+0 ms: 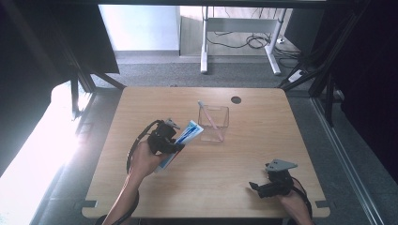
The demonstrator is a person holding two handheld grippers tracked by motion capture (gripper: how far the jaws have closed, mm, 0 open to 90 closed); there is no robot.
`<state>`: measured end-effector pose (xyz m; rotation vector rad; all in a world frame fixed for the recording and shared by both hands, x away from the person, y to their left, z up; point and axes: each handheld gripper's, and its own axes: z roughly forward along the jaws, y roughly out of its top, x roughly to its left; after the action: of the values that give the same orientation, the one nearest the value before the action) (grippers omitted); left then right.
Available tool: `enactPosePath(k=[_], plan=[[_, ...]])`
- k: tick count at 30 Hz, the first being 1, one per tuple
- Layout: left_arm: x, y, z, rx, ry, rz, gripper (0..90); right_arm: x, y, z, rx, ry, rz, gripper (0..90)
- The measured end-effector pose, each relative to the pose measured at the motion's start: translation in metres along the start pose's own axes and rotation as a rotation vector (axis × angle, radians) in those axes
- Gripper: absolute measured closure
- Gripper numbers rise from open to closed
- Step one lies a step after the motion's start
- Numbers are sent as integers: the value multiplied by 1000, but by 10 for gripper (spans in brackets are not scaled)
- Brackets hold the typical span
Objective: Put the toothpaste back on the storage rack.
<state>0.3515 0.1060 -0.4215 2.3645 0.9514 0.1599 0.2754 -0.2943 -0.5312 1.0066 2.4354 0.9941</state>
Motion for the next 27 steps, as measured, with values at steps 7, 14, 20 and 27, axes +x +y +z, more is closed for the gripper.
enactPosePath(k=[7, 14, 20, 27], plan=[[-4, 13, -2, -15, 9, 30, 718, 0, 0, -1, -2, -4, 1, 0], [-2, 23, -1, -40, -9, 30, 719, 0, 0, -1, 1, -7, -3, 0], [1, 31, -4, -58, -12, 38, 720, -1, 0, -2, -6, -8, -3, 0], [2, 41, -4, -82, -15, 49, 720, 0, 0, -2, -8, -6, -5, 0]])
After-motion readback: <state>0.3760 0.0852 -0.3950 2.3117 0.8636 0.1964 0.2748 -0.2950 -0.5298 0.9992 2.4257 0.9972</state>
